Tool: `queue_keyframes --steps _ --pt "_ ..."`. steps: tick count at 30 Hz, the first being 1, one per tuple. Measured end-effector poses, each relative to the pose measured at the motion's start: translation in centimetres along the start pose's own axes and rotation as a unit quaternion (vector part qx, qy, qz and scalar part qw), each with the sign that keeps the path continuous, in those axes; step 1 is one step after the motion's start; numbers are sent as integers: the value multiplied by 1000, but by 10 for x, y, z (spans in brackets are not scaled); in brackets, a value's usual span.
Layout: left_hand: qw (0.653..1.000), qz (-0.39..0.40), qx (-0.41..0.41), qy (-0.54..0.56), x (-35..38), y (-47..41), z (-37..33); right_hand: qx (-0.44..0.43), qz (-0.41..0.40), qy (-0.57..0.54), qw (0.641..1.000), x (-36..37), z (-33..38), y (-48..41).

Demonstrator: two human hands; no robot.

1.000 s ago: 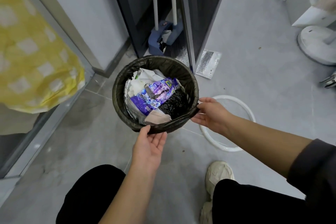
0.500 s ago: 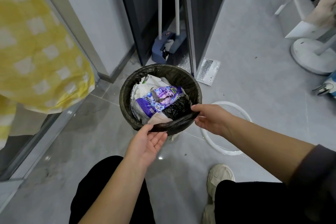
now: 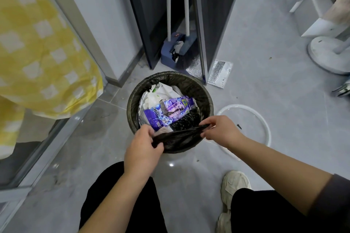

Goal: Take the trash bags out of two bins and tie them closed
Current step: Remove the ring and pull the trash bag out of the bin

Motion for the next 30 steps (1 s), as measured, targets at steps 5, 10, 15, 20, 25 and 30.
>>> queue_keyframes --steps 5,10,15,20,25,30 --pt "987 -9 100 -129 -11 -17 -11 -127 -77 207 967 -10 25 2" --pt "997 17 72 -31 -8 -32 4 -159 -47 184 969 -6 28 -1" --pt "990 54 129 19 -9 -36 -1 -162 -4 228 960 -4 22 -7" --pt "960 95 210 -159 -12 -44 -3 -191 45 319 927 -11 26 -13" --pt "978 -27 165 -124 -46 -58 3 -217 -25 387 896 -33 33 -27" --pt "980 33 135 -143 -59 -83 24 -224 -81 404 883 -65 37 -46"
Point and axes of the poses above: each hand's wrist, its own y-axis away from the middle knuckle, its own x-axis out of the palm, z = x × y, the point moved 9 cm from there along -y, towards the middle knuckle, and after that the axes turned 7 degrees about x, right-handed, at the moved point
